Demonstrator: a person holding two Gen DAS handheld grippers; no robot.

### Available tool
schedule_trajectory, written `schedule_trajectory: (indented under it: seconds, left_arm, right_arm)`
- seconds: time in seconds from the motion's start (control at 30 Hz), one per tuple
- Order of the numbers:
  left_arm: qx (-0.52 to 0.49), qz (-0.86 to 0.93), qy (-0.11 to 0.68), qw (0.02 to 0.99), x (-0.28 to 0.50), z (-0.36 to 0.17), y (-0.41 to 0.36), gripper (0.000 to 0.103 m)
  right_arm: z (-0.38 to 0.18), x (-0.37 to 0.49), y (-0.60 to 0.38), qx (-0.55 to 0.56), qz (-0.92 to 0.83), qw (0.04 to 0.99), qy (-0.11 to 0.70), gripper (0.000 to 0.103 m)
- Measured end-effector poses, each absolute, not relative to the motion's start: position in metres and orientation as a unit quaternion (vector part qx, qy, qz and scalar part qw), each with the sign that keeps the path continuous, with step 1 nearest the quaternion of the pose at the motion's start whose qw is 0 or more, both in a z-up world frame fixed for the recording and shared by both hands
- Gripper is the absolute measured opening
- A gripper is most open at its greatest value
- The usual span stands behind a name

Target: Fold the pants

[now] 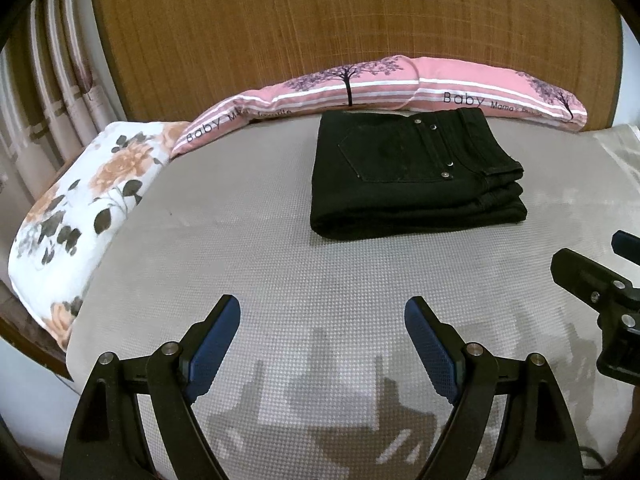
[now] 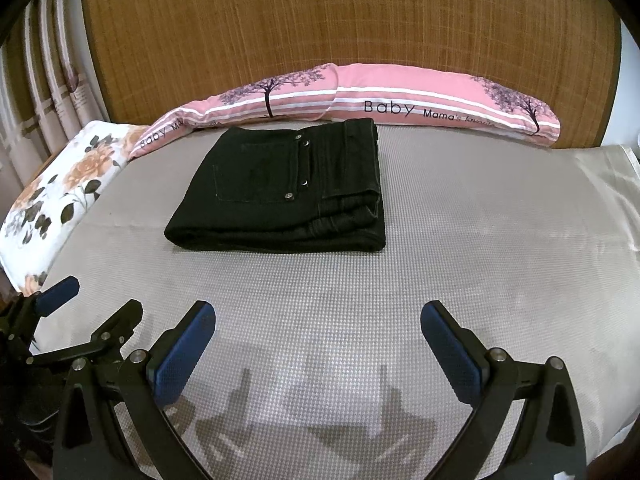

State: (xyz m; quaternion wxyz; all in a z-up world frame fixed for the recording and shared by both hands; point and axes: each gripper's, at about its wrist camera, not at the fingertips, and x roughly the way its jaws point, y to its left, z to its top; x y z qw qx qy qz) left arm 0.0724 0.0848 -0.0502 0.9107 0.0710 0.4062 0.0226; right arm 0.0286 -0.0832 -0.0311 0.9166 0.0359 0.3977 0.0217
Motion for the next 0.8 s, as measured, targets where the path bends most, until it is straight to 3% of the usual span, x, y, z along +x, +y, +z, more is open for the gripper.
schedule_trajectory:
  seconds: [0.8]
  left_arm:
    - [0.060,0.017,0.415,0.908,0.0701,-0.0526,0.0842,0.085]
  right_arm:
    - [-0.0338,0.0274,-0.0862,0.041,0.022,0.915,0.402,0.102]
